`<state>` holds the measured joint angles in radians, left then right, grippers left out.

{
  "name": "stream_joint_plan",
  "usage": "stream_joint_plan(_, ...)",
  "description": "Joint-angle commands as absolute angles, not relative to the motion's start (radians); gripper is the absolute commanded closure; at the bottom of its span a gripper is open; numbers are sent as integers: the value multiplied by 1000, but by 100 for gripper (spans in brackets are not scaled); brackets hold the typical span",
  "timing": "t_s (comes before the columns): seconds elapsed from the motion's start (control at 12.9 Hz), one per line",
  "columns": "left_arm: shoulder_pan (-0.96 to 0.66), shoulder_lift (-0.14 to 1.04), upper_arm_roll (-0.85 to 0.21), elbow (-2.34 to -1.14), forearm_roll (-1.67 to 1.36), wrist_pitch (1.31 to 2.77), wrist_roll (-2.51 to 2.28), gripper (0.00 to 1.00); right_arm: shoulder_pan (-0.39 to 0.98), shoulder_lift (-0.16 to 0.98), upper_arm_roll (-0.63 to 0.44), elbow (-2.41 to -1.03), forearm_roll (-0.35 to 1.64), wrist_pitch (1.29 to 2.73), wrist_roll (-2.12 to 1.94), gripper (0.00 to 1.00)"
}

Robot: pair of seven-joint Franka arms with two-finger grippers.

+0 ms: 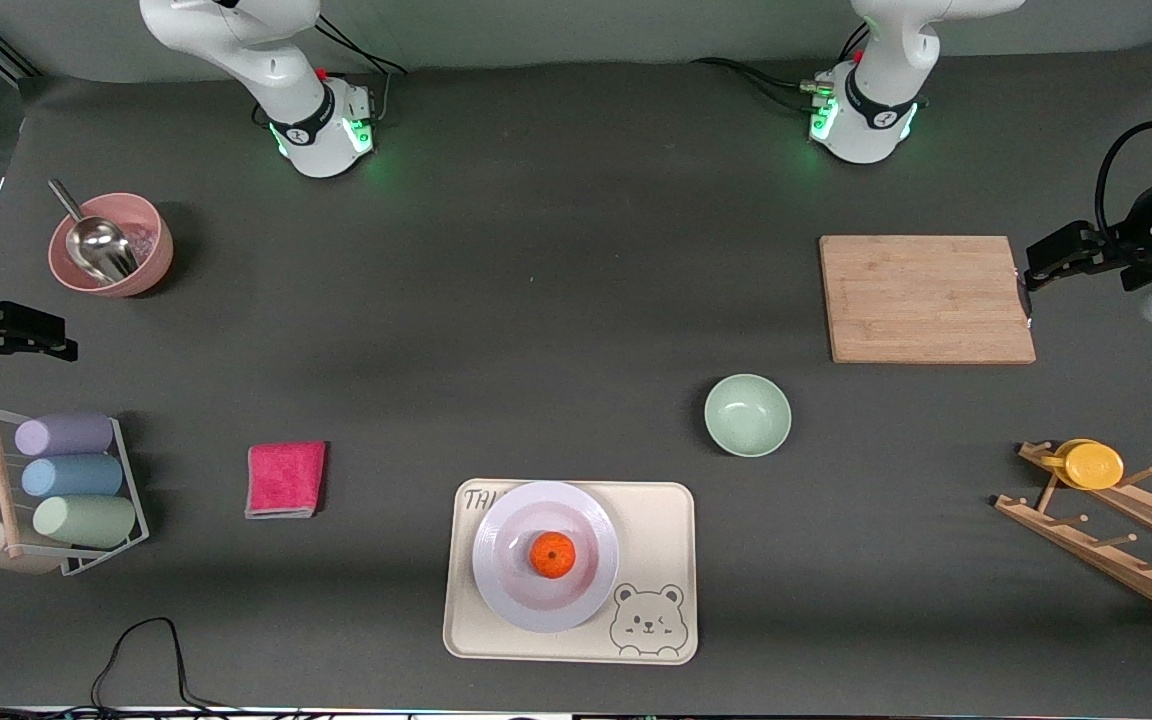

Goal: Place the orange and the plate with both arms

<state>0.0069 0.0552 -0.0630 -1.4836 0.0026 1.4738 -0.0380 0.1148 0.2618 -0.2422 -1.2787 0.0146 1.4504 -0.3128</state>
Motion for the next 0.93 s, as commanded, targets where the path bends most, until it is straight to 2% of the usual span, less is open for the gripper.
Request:
stream_joint_plan(0.0,5,37,-58,-1489,-11,1460,-38,0,14,192,-118,-1362,-44,1453,-313,0)
stream_joint_plan(0.15,5,37,-58,-1489,-11,1460,-38,0,-59,180,-60,-1371,-46,1453,-311,0)
stream_joint_plan(0.39,5,37,-58,-1489,-11,1460,-38,0,-149,166,81,-1374,-115,1448,-257,0)
stream_joint_plan(0.7,5,37,-58,-1489,-11,1460,-38,0,-147,164,144,-1373,-97,1445,-48,0)
stream_joint_plan(0.85,5,37,-58,-1489,-11,1460,-38,0,-141,167,134,-1371,33,1448,40,0)
